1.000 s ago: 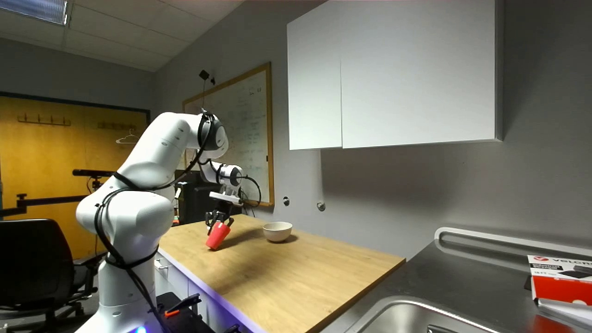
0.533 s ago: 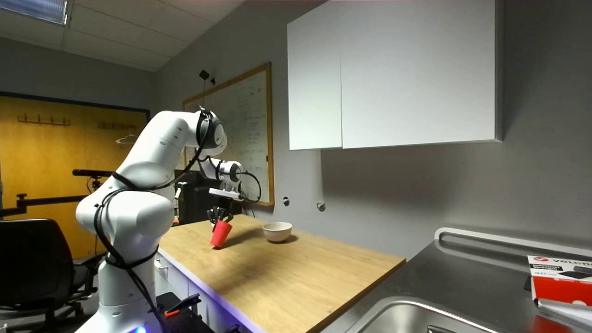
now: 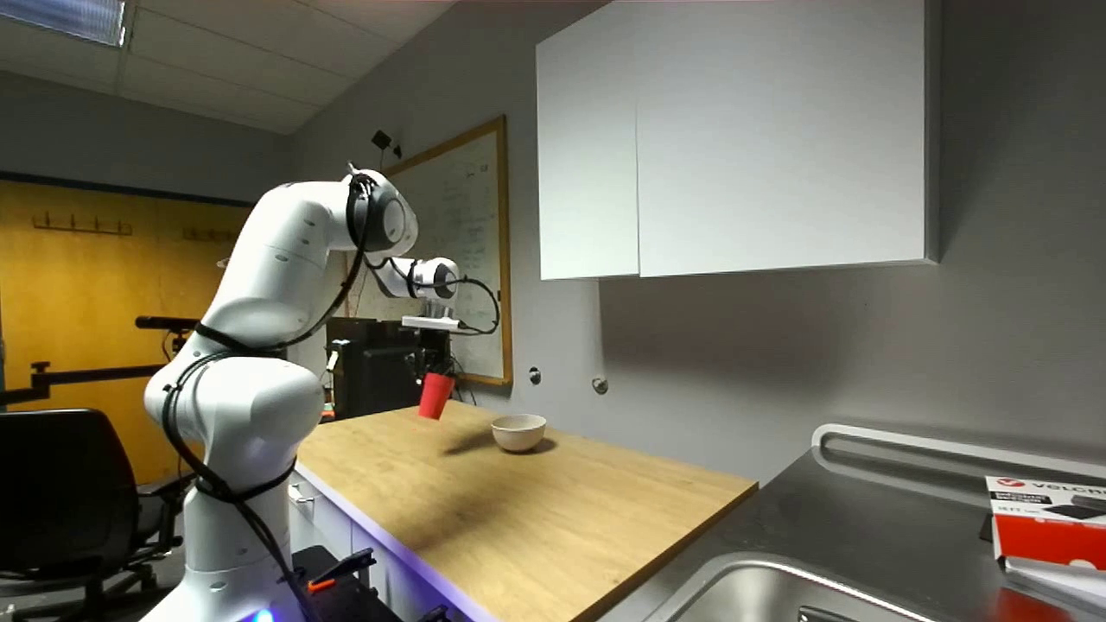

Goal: Pour the contents of the cup into the bowl

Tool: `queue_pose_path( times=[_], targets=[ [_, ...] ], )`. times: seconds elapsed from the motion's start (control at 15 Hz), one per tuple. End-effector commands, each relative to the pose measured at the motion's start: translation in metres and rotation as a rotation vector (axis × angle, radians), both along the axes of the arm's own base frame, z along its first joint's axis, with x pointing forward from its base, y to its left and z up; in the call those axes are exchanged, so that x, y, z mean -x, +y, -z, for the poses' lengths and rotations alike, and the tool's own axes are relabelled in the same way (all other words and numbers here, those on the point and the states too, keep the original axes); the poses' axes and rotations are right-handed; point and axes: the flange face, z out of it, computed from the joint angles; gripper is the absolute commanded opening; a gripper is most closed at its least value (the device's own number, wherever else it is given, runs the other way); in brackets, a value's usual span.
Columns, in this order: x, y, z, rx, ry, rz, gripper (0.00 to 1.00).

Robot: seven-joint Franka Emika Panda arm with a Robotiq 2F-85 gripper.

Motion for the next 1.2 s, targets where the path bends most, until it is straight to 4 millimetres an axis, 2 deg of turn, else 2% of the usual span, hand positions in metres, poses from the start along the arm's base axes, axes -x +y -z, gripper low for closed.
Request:
queue_pose_path(
  times=[0.0, 0.27, 0.6, 0.73, 0.87, 1.13],
  targets=[
    [-0.027, -0.032, -0.050, -0.080, -0.063, -0.012, 0.02],
    [-0.065, -0.071, -0.081, -0.212, -0.088, -0.029, 0.02],
    [-0.111, -0.134, -0.103, -0.429, -0.073, -0.016, 0.02],
    [-0.127, -0.159, -0.102, -0.518, -0.050, -0.001, 0.02],
    [-0.140, -0.181, -0.093, -0.583, -0.014, 0.019, 0.02],
    [-0.158, -0.205, -0.060, -0.695, 0.096, 0.077, 0.02]
  ],
)
